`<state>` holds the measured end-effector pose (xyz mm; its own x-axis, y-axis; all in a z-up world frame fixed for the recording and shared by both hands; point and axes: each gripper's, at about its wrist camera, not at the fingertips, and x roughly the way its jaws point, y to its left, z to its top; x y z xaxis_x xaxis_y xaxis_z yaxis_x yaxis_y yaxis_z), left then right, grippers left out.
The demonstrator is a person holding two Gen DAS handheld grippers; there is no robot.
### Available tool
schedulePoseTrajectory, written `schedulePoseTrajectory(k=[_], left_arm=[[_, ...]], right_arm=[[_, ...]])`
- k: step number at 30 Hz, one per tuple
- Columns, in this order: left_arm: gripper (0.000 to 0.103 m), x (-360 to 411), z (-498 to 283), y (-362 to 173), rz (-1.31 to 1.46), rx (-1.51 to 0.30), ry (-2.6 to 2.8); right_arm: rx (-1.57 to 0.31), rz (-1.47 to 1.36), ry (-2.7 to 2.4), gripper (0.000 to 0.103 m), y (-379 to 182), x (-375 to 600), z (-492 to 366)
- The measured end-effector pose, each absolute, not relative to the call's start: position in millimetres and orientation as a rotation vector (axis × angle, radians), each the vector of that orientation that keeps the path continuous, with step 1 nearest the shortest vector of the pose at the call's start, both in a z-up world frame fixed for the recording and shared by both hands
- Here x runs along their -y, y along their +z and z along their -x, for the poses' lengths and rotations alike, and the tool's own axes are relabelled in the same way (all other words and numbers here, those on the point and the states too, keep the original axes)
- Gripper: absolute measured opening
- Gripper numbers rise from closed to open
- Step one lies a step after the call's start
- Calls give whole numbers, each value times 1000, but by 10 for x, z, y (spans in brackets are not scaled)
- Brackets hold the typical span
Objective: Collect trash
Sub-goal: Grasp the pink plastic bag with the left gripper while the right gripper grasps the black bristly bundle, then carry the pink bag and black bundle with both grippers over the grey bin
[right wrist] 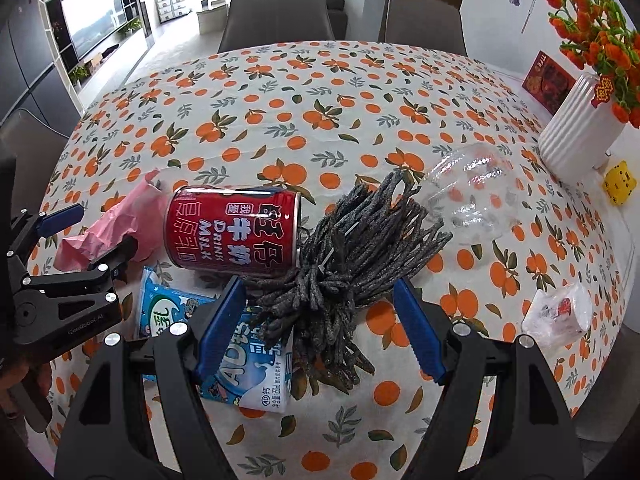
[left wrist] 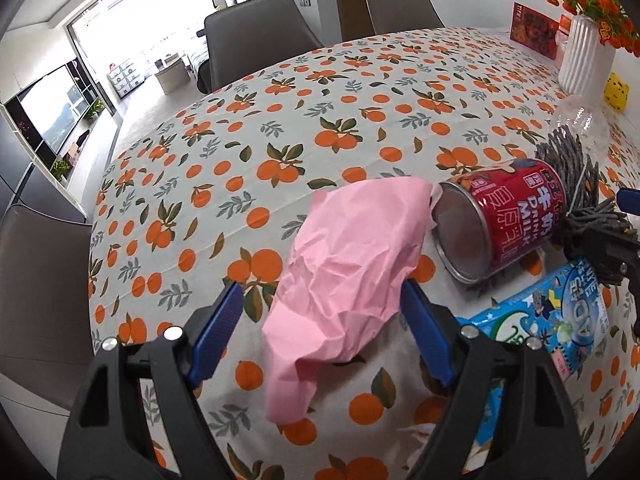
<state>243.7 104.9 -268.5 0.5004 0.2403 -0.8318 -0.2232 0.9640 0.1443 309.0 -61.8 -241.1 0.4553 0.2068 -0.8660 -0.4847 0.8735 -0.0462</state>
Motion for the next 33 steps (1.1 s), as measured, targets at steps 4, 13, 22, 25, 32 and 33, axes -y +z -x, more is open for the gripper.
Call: schedulePoseTrajectory(k=[4,13,22,25,32,33], left_arm=[[51,-1067,-2476,-2759,-24,-1031,258],[30,-971,-2514,-2700,-47,-1009,190],[28,-785,-2492,-2475,-64,-951,141],[28,-739,-2475,-2400,-62,-935,139],[28,-706,-2390,-2180,-52,-898,146],[28,-705,-2365,-2134,-50,-890,149]], right_arm=[[-1050,289,417,73,-2558,629,-3166],[-1090,239,401,18,-2586,750,-3234],[-1050,196,397,6,-2358,975,-3189],[-1037,185,396,6,-2292,1029,-3151],[-1002,163,406,5,-2096,1164,-3036],[-996,160,408,5,-2059,1183,-3013]])
